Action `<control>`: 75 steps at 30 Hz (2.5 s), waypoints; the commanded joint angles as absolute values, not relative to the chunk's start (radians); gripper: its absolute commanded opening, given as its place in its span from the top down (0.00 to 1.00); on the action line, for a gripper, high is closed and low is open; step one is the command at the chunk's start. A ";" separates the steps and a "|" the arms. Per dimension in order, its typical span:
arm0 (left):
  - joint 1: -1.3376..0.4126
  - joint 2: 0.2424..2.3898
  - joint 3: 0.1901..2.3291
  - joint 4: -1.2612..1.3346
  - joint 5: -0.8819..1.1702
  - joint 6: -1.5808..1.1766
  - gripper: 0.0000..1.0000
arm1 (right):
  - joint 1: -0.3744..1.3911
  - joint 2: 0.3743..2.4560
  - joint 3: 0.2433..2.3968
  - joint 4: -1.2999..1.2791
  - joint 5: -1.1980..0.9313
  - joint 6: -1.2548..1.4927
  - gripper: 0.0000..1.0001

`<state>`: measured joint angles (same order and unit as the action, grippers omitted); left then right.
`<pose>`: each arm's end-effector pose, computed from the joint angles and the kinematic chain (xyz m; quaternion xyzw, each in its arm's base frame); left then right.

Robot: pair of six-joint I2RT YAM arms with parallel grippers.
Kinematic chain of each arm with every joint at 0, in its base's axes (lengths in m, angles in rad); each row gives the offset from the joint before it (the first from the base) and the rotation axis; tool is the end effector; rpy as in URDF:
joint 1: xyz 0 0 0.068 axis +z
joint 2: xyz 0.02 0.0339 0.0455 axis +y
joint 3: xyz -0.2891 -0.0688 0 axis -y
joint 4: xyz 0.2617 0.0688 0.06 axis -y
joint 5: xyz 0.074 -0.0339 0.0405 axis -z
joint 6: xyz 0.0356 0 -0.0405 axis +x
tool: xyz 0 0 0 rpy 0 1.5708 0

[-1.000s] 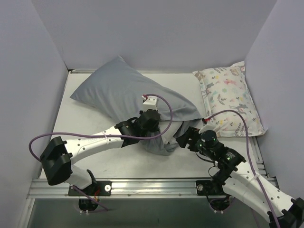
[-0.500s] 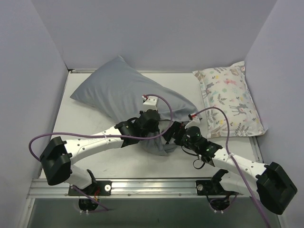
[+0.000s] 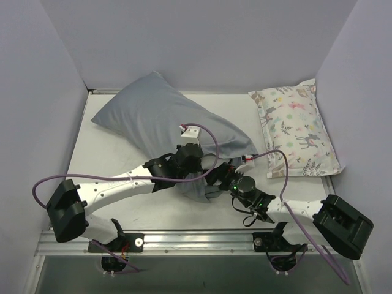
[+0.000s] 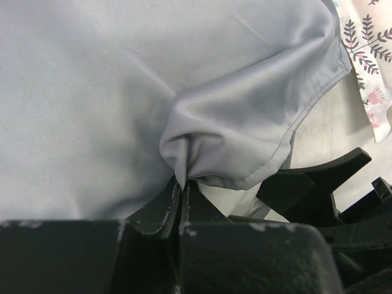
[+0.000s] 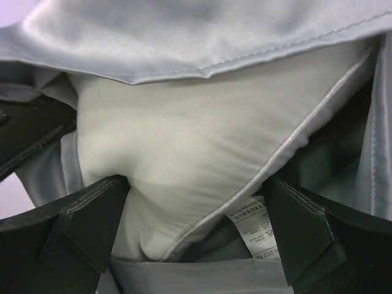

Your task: Remove the pillowcase from the pillow

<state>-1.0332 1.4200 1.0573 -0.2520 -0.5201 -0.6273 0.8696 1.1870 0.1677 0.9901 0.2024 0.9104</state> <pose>0.1833 -0.2729 0.3021 0.0571 0.8643 -0.1741 0.4685 0.1402 0.1549 0.1869 0.0849 0.7121 0.4930 0.4926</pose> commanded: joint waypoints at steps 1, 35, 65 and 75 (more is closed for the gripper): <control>-1.037 1.365 1.046 -0.264 -0.508 -0.644 1.00 | 0.885 1.155 0.172 1.115 0.293 0.884 0.00; -1.232 1.164 0.968 -0.440 -0.768 -0.805 0.59 | 0.885 1.019 0.808 0.172 0.284 0.704 1.00; -0.658 1.152 0.959 -0.238 -0.186 -0.594 0.51 | 0.867 1.089 1.086 -0.008 0.225 0.629 1.00; -0.844 0.887 1.046 -0.442 -0.284 -0.574 0.17 | 0.865 1.247 1.293 -0.095 0.245 0.601 1.00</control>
